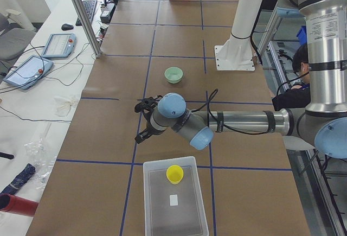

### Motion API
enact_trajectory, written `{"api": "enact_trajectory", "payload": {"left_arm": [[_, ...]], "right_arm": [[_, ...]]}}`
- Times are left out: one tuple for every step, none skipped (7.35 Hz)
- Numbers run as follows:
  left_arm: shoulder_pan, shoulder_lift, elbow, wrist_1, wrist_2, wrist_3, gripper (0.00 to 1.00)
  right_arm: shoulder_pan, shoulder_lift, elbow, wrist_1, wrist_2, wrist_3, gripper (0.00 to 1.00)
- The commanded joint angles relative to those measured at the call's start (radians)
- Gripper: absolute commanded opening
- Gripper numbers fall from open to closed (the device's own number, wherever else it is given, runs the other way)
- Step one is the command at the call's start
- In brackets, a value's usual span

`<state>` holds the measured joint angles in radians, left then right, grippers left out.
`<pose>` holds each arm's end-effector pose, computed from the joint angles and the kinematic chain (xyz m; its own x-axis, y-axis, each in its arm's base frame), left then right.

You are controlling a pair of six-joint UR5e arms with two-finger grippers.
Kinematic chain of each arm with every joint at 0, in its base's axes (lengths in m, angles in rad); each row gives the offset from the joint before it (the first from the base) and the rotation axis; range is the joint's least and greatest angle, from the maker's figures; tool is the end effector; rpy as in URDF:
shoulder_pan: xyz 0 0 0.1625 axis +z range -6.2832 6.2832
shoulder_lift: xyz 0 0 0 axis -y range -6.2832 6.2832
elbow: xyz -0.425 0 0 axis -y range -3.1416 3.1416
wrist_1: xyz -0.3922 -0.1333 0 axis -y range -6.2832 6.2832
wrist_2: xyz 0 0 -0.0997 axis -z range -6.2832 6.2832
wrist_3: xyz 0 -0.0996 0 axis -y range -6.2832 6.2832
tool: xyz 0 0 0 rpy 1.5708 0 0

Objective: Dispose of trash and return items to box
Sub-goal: 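Lift the purple cloth into the pink box and release it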

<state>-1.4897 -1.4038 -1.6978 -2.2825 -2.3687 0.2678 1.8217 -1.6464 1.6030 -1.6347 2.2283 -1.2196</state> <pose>-0.0259 -0.4461 0.5897 0.6195 0.6892 -0.3757 -0.2357 0.6199 0.7484 0.1820 -0.4183 0.6924 0.4900 -0.8149 0.3096 0.6198 0.5754 0.5337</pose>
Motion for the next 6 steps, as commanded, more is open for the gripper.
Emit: {"api": "enact_trajectory", "payload": {"left_arm": [[0.0, -0.004, -0.002, 0.0, 0.003, -0.002, 1.0], [0.0, -0.004, 0.0, 0.0, 0.003, -0.002, 1.0], [0.0, -0.006, -0.003, 0.001, 0.005, -0.057, 1.0], [0.012, -0.006, -0.049, 0.008, 0.006, -0.184, 1.0], [0.035, -0.004, -0.084, 0.008, 0.008, -0.275, 1.0], [0.105, -0.004, -0.147, 0.009, 0.025, -0.411, 1.0]], "right_arm": [[0.005, -0.033, -0.153, 0.11, -0.002, 0.02, 0.0], [0.005, -0.044, -0.117, 0.111, 0.001, 0.066, 0.45], [0.004, -0.05, -0.106, 0.124, 0.023, 0.133, 0.99], [-0.001, -0.05, -0.088, 0.136, 0.069, 0.252, 1.0], [-0.011, -0.053, -0.027, 0.133, 0.102, 0.402, 1.0], [-0.033, -0.056, 0.023, 0.133, 0.132, 0.525, 1.0]]}}
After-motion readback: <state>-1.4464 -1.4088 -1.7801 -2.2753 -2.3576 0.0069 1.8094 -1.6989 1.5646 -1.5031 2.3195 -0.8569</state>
